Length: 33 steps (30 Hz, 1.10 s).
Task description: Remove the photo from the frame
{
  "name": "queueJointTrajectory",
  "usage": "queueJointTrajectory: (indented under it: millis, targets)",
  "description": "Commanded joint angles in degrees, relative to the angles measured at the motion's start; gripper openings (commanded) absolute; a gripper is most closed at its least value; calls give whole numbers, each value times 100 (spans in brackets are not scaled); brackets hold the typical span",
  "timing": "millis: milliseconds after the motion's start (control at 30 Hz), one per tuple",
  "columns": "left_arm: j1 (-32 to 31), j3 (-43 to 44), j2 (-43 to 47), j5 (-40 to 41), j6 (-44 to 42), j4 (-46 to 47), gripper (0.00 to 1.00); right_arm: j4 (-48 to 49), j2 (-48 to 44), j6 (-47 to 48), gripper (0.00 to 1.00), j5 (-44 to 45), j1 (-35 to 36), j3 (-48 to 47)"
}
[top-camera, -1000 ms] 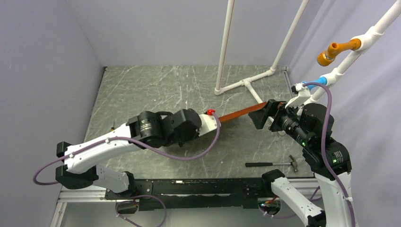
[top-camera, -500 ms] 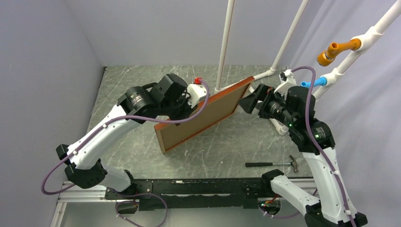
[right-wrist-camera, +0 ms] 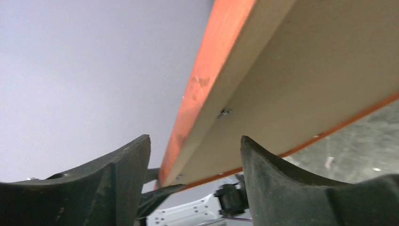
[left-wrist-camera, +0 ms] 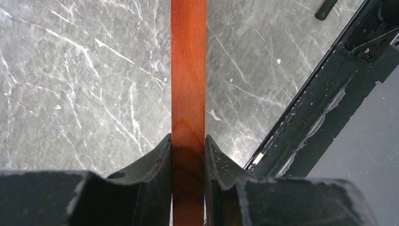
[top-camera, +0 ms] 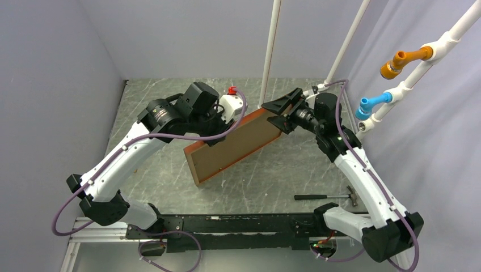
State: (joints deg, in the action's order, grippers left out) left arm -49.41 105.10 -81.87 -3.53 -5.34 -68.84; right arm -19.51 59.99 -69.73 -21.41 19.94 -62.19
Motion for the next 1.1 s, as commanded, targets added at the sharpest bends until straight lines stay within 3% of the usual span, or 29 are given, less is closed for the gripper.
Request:
queueJointTrajectory:
  millis: [0, 233, 400, 600, 733, 800, 867, 933, 1067]
  targets:
    - [36, 90, 227, -570, 69, 240, 0, 1190, 146, -936, 65, -126, 241, 62]
    - [56, 90, 193, -631, 47, 239, 0, 1462, 282, -1250, 41, 132, 493, 190]
    - [61, 44, 217, -646, -18, 251, 0, 1388, 252, -1405, 35, 399, 570, 254]
    - [71, 74, 275, -645, -7, 274, 0, 1235, 313, -1448, 2, 640, 589, 215]
    - [96, 124, 278, -596, 56, 271, 2, 1110, 401, -1496, 0, 774, 598, 135]
    - [124, 192, 284, -429, 161, 230, 16, 949, 386, -1583, 0, 931, 624, 106]
    - [159, 193, 377, -207, 330, 291, 43, 785, 333, -1701, 0, 1162, 650, 98]
    - [204, 83, 578, -24, 472, 429, 59, 626, 292, -1818, 0, 1377, 659, 83]
    - [230, 105, 1020, 583, 909, 477, 79, 128, 441, -1866, 0, 1681, 694, -257]
